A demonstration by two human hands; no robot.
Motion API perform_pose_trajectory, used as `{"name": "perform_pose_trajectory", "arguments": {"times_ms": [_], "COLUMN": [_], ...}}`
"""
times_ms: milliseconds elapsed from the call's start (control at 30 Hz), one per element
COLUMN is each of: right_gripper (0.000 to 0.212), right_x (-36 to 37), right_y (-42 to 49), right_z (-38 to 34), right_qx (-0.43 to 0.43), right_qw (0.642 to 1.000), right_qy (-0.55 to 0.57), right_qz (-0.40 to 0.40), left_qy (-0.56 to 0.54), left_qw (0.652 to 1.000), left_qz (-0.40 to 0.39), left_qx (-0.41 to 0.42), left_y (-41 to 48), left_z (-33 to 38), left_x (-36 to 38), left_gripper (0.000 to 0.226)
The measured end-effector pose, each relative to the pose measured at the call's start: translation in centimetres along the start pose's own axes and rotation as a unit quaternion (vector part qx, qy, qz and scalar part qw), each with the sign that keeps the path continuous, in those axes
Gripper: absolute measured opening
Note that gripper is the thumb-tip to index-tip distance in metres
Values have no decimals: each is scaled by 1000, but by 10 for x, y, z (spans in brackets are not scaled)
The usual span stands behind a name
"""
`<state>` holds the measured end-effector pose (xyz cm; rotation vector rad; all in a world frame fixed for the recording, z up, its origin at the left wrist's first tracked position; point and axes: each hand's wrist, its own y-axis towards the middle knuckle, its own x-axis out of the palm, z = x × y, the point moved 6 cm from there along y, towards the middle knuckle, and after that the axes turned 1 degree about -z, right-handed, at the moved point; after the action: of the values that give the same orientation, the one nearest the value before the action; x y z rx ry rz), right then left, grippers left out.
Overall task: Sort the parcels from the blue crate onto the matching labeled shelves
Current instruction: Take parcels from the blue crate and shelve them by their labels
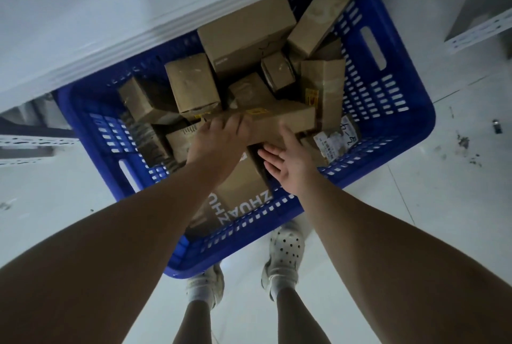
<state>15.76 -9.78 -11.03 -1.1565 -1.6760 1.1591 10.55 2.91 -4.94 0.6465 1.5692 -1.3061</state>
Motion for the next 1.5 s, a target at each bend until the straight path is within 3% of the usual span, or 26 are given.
{"name": "perform_pose_trajectory", "arguments": {"times_ms": [67,133,167,267,300,333,367,467,633,700,867,933,1000,1033,1100,1167,1233,1367,1500], "right_gripper": [70,76,76,60,52,45,40,45,41,46,40,24,22,23,35,57,76,98,95], "right_x": [-4,-10,-12,-3,3,8,12,14,13,14,10,11,13,11,-9,-40,-55,-65,-68], "right_y": [-3,-5,-5,-10,-11,-13,-14,-18,-23,-20,-16,-20,-25,-25,-16,-12,3,25,53], "right_z": [-8,-16,-20,-26,-27,-27,-27,-24,-13,-4,12,13,6,-1,-27,-56,-79,-111,-118], "right_qx": [-18,-35,-42,-36,-33,-34,-38,-40,-4,12,36,38,28,-1,-102,-193,-210,-187,-174], "right_qw": [1000,998,997,999,998,997,996,994,992,987,981,978,984,990,989,936,880,804,814], "right_qy": [-19,-39,-44,-30,-17,-9,-11,-35,26,74,57,51,2,-37,-94,-143,-257,-470,-478], "right_qz": [9,35,44,-6,-40,-67,-82,-92,-127,-145,-183,-198,-177,-137,43,256,340,312,282], "left_qy": [-141,-341,-458,-738,-772,-782,-770,-626,-355,-285,-218,-218,-224,-226,-228,-244,-266,-293,-354], "left_qw": [987,927,867,622,575,560,577,726,883,919,938,938,937,937,933,922,908,905,878], "left_qz": [31,51,51,17,1,-14,-24,10,46,21,-96,-95,-77,-71,-71,-68,-61,-50,-83], "left_qx": [-65,-145,-189,-261,-270,-272,-270,-286,-304,-274,-251,-251,-256,-257,-269,-295,-317,-304,-311], "left_y": [-4,-10,-13,-20,-20,-21,-20,-20,-22,-20,-15,-17,-19,-19,-19,-20,-17,-13,-6], "left_z": [-13,-28,-33,-31,-27,-23,-19,-18,-9,1,11,12,10,8,2,-3,-5,4,9], "left_x": [-11,-17,-15,-3,1,3,6,11,-7,-7,7,8,10,11,14,18,25,27,39], "left_gripper": [67,66,65,67,69,69,66,53,88,102,137,136,131,130,129,130,131,130,127]}}
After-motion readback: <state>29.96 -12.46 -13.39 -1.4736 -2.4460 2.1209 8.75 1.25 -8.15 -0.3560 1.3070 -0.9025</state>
